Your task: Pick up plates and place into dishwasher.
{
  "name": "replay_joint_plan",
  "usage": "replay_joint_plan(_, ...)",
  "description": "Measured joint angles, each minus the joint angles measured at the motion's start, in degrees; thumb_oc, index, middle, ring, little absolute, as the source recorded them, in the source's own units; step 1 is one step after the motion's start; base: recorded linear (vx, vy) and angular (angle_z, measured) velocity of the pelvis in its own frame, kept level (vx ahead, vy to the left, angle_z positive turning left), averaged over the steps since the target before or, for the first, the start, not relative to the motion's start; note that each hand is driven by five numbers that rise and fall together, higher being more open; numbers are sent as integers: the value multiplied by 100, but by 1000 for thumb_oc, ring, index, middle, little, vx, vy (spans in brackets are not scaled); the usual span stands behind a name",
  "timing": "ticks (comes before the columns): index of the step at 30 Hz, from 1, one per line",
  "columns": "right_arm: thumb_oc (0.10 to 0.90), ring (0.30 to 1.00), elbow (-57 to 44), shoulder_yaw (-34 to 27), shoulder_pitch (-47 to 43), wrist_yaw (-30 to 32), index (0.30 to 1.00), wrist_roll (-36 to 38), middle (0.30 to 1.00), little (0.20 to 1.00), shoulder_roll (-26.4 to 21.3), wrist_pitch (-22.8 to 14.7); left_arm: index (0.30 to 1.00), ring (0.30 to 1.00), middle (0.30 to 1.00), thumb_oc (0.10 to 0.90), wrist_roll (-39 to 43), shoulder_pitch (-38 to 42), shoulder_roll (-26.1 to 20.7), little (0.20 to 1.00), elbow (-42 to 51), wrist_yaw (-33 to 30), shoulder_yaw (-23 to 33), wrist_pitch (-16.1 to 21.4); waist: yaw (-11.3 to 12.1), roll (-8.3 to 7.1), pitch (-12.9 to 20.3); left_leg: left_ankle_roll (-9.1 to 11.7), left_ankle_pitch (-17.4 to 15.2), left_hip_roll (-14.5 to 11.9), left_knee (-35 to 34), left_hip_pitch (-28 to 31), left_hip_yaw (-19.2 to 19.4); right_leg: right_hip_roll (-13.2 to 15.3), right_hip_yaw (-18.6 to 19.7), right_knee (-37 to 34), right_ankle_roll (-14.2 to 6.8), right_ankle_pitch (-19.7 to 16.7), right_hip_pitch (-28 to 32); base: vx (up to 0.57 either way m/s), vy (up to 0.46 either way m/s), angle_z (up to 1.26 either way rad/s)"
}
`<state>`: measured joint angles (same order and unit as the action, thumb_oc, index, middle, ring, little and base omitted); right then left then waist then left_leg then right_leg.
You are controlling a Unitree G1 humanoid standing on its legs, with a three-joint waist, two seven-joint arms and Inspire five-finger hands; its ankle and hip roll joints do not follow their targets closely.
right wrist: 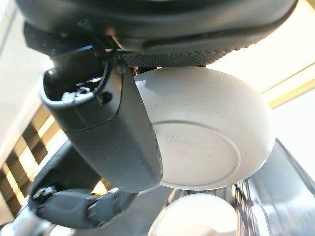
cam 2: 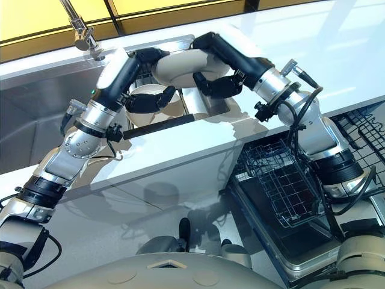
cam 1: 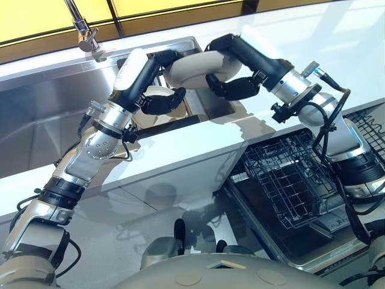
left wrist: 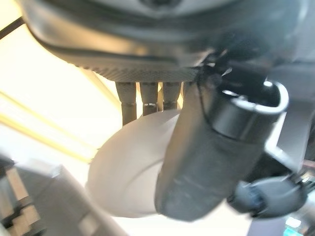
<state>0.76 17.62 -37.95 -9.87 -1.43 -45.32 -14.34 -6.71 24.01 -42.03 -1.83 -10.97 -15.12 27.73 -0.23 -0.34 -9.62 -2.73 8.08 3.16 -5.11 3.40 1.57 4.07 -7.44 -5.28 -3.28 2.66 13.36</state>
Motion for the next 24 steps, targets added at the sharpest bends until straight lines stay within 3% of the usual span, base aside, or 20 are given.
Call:
replay_joint_plan(8, 100, 300, 16, -807, 15, 777, 300, -54, 300, 200, 50, -102, 900, 900, 900, 800, 323, 5, -12, 900, 169, -568, 1002, -169, -102, 0, 0, 4, -5, -13, 0, 17, 63, -1, 87, -1, 0, -1, -9, -3, 1, -3)
replay_joint_plan(16, 100, 300, 368, -1444, 434, 1725, 300, -455, 300, 200, -139, -196, 900, 900, 900, 800, 570, 4, -161, 900, 39, -570, 1277, -467, -126, 0, 0, 2, -28, -14, 0, 50, 131, 6, 197, 1, 0, -1, -11, -4, 1, -4)
replay_joint_plan(22, 100, 300, 675, -2520, 1369, 3329, 300, -928, 300, 200, -139, -99, 900, 900, 900, 800, 897, -206, -185, 900, -13, -530, 1593, -507, -153, 0, 0, -4, -59, -18, -1, 50, 221, 17, 250, 2, 0, -1, -44, 3, 1, -6)
replay_joint_plan(24, 100, 300, 692, -2606, 1416, 3459, 300, -927, 300, 200, -139, -55, 900, 900, 900, 800, 917, -218, -186, 900, -53, -529, 1622, -506, -168, 0, 0, -5, -62, -18, -1, 52, 229, 18, 256, 2, 0, -2, -45, 1, 1, -3)
